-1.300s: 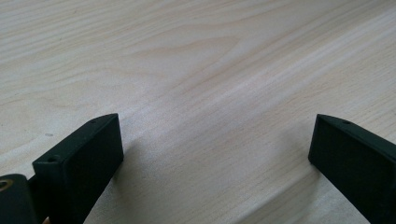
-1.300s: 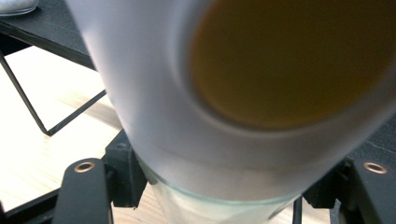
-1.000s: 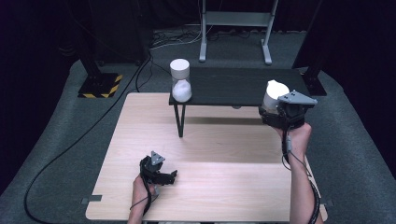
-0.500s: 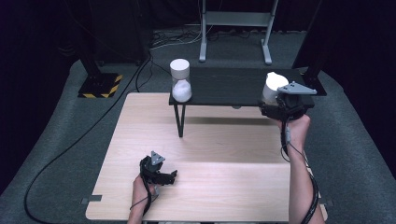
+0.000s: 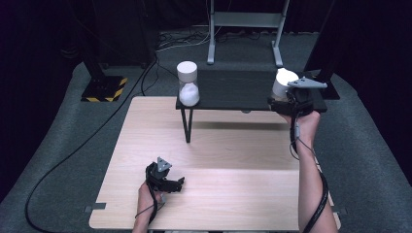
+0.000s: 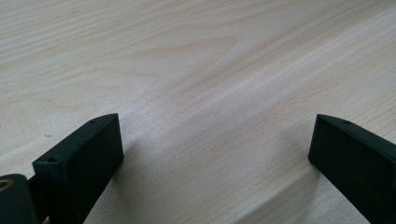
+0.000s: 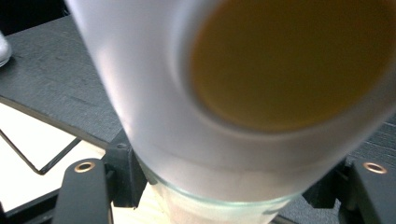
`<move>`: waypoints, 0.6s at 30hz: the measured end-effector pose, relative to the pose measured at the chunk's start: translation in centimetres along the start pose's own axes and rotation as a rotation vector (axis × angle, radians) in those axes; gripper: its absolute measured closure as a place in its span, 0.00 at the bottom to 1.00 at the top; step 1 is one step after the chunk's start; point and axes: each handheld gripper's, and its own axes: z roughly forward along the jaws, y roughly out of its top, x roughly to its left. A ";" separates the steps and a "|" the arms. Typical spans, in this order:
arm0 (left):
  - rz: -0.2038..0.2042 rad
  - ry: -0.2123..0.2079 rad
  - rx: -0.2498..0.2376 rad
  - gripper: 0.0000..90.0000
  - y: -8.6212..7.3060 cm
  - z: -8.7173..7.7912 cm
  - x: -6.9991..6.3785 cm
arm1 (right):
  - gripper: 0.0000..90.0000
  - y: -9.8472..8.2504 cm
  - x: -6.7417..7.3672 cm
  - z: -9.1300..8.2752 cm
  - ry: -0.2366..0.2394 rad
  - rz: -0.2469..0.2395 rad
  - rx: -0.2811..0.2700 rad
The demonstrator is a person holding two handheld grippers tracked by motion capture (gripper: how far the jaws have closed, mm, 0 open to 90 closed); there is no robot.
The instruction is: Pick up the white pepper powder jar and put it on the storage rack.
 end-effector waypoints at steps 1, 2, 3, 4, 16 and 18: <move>0.000 0.000 0.000 0.03 0.0 0.0 0.0 | 0.34 0.1 0.0 0.1 -0.001 0.000 0.002; 0.000 0.000 0.000 0.03 0.0 0.0 0.0 | 0.33 0.1 -0.1 0.2 -0.002 0.000 0.003; 0.000 0.000 0.000 0.03 0.0 0.0 0.0 | 0.33 0.2 -0.1 0.3 -0.003 0.001 0.005; 0.000 0.000 0.000 0.03 0.0 0.0 0.0 | 0.33 0.3 -0.1 0.4 -0.004 0.001 0.006; 0.002 -0.003 0.000 0.03 0.0 0.0 0.0 | 0.34 1.5 -0.3 1.2 -0.006 0.000 0.018; 0.001 -0.003 0.000 0.03 0.0 0.0 0.0 | 0.34 1.7 -0.4 1.4 -0.002 0.005 0.022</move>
